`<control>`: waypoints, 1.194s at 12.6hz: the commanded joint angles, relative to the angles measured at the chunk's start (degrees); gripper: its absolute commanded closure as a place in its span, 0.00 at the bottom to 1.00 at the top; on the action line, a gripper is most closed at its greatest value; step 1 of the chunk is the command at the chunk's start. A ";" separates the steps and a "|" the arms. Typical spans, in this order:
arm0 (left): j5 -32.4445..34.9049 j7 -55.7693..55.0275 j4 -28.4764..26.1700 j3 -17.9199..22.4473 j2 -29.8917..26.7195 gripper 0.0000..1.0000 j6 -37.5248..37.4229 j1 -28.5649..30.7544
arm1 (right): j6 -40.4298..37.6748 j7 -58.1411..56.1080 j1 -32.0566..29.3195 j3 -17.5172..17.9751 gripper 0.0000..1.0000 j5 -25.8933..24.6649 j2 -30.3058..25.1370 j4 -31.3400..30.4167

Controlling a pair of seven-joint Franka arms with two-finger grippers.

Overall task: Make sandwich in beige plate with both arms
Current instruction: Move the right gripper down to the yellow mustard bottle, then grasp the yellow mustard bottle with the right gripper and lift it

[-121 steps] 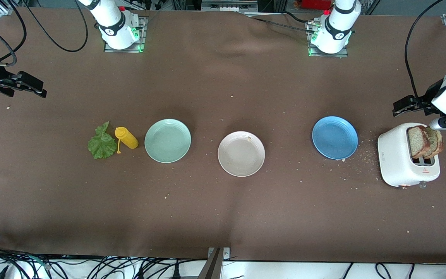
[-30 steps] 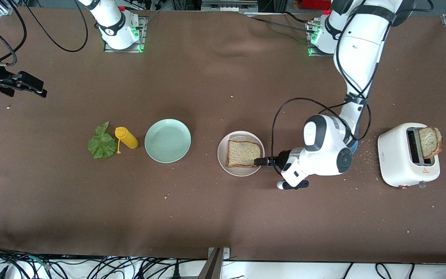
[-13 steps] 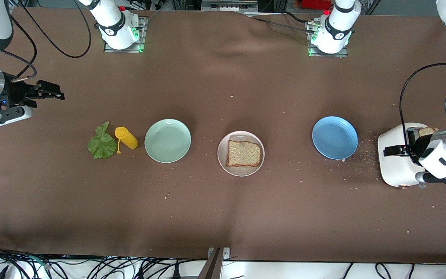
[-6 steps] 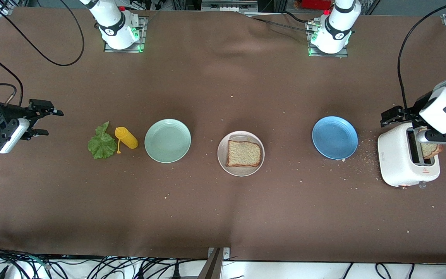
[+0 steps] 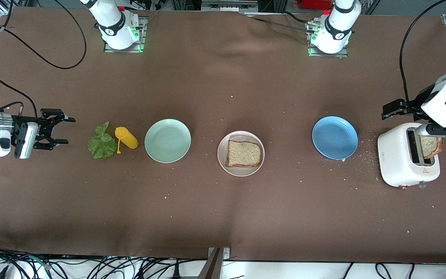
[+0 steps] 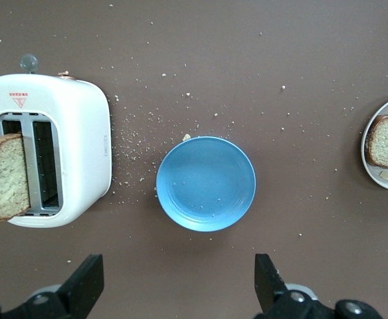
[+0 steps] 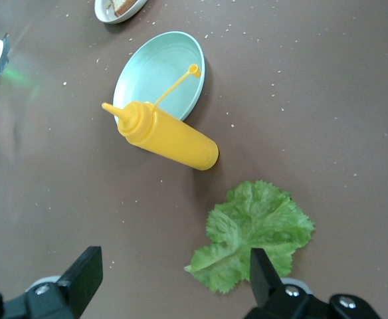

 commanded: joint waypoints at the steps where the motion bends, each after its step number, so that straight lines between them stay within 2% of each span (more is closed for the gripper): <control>1: 1.98 -0.06 0.10 -0.10 0.20 0.00 0.14 0.61 | -1.62 -10.29 -2.44 0.59 0.04 5.32 1.06 -2.08; 4: 1.98 -0.14 0.55 -0.19 0.37 0.00 0.23 0.43 | -3.11 -22.77 -2.97 0.68 0.04 10.34 1.93 -2.43; 7: 1.98 -0.23 0.63 -0.28 0.29 0.00 0.23 0.35 | -4.69 -37.71 -4.55 0.68 0.04 20.70 8.60 -2.44; 10: 1.98 -0.32 0.54 -0.36 0.29 0.00 0.15 0.00 | -5.41 -47.47 -4.64 0.68 0.04 26.86 14.22 -2.35; 13: 1.98 -0.23 0.55 -0.36 0.37 0.00 0.15 0.26 | -6.80 -51.28 -4.29 2.17 0.04 31.44 17.22 -2.35; 15: 1.98 -0.14 0.54 -0.36 0.81 0.00 0.15 0.17 | -7.69 -53.20 -4.12 3.83 0.04 31.98 18.19 -2.44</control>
